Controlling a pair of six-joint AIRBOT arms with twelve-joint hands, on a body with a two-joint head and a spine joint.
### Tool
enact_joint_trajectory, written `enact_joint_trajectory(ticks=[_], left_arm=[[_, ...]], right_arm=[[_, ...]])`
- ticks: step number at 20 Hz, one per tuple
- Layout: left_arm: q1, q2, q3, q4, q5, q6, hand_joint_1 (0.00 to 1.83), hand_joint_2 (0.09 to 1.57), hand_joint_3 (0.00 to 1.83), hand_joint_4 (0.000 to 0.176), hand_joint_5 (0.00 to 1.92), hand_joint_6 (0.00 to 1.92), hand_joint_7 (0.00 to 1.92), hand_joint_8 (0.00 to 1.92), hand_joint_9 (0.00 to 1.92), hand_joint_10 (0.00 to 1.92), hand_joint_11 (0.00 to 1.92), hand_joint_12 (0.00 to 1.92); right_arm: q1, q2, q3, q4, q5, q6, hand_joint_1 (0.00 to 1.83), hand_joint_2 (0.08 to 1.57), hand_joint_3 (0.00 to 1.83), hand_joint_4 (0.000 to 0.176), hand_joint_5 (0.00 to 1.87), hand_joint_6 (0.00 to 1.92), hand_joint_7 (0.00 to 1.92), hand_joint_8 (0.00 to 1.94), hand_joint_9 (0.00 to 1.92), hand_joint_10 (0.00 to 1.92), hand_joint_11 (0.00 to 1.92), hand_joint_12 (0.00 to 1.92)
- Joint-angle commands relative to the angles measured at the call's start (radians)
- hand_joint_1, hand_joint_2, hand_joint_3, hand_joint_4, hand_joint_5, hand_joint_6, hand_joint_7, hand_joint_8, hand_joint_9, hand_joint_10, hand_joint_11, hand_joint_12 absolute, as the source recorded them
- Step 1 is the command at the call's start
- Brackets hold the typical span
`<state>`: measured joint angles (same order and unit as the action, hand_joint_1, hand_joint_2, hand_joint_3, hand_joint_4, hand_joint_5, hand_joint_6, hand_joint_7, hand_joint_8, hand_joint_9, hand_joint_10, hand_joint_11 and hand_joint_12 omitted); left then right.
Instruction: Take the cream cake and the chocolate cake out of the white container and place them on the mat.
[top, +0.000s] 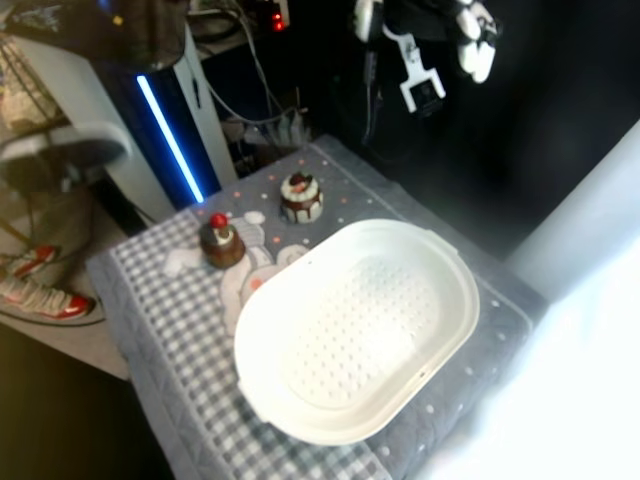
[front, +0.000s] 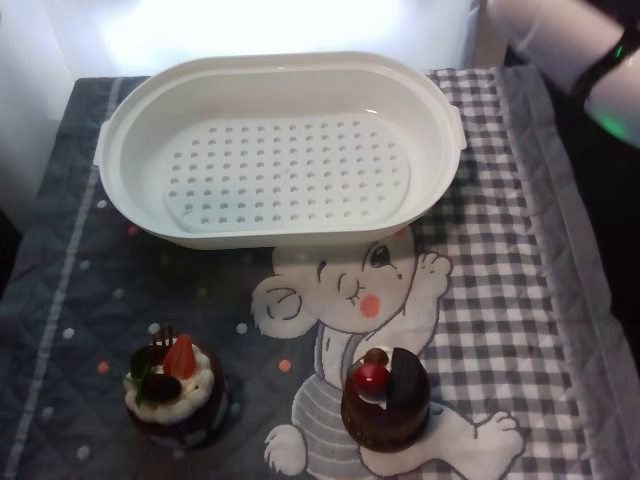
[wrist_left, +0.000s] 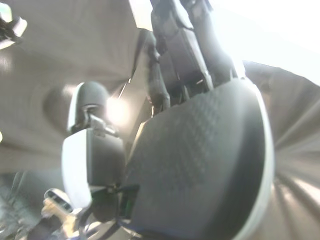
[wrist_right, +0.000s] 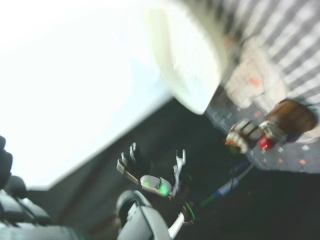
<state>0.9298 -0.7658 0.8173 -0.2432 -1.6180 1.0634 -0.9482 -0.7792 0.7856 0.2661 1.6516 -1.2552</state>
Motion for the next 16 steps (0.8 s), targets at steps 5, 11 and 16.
enact_joint_trajectory(ticks=[5,11,16], left_arm=[[-0.052,0.049,-0.043,0.028,-0.115,0.088,0.66,1.27,0.0,0.0,0.56,0.0,0.54,0.0,0.61,0.0,0.38,0.3],[-0.084,0.047,-0.078,0.011,-0.115,0.088,0.81,1.33,0.01,0.136,0.58,1.57,0.9,0.02,0.86,0.02,0.43,0.78],[-0.086,0.033,-0.092,-0.014,-0.115,0.077,0.77,1.24,0.0,0.0,0.48,0.86,0.9,0.02,0.9,0.06,0.33,1.2]], right_arm=[[0.018,0.065,-0.031,-0.032,0.112,0.023,0.01,1.33,0.01,0.035,0.0,0.89,0.0,0.86,0.01,1.08,0.0,1.24],[0.07,0.153,-0.162,-0.009,0.112,-0.149,0.0,1.57,0.1,0.0,0.0,0.62,0.01,0.38,0.0,0.17,0.0,0.0],[0.067,0.186,-0.192,-0.03,0.112,-0.114,0.67,1.54,0.01,0.0,0.32,1.9,0.39,1.83,0.3,1.9,0.08,1.92]])
